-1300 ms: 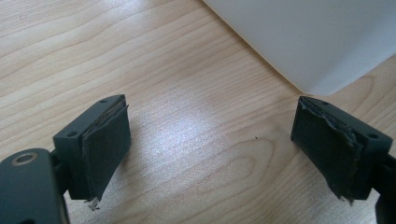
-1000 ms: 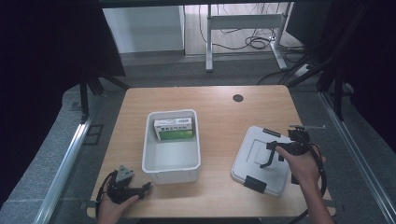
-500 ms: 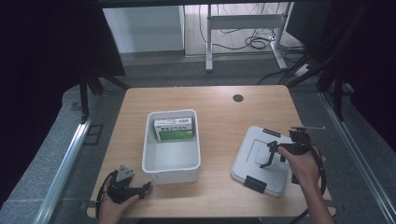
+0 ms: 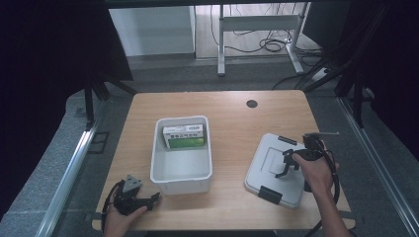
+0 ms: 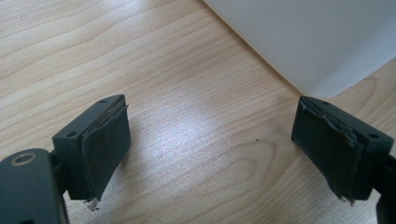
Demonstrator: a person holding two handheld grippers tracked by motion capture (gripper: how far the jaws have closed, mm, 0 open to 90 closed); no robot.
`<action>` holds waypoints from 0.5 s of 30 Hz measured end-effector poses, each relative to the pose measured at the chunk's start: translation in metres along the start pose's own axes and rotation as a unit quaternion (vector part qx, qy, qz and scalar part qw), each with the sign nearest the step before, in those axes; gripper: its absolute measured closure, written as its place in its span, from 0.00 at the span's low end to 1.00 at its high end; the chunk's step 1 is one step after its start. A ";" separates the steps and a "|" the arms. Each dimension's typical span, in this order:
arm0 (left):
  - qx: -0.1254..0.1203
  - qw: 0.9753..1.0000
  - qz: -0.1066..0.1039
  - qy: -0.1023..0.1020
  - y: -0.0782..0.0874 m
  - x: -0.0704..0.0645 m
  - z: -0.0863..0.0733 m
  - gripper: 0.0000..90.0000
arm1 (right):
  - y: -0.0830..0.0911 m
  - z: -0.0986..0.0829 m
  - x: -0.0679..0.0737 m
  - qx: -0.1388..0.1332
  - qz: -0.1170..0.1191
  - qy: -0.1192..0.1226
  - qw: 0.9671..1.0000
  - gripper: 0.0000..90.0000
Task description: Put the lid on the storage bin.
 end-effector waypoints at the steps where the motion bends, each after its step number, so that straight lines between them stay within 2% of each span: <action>1: 0.000 1.000 0.000 0.000 0.000 0.000 0.000 0.13 | 0.000 0.000 0.000 0.002 0.001 -0.001 1.000 0.84; 8: 0.000 1.000 0.000 0.001 0.000 0.000 0.000 0.13 | -0.003 0.002 0.000 0.009 0.015 -0.020 1.000 0.89; 15: 0.000 1.000 0.001 0.001 0.000 0.000 0.000 0.13 | -0.002 0.001 -0.002 0.012 0.047 -0.052 0.997 0.91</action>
Point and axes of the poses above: each handheld gripper's, and its own axes: y roughly backward along the jaws, z roughly out of its top, x roughly to its left, the point moved 4 cm from there along -y, roughly forward along the jaws, and after that the axes turned 5 degrees about z, right-handed, at the moved point
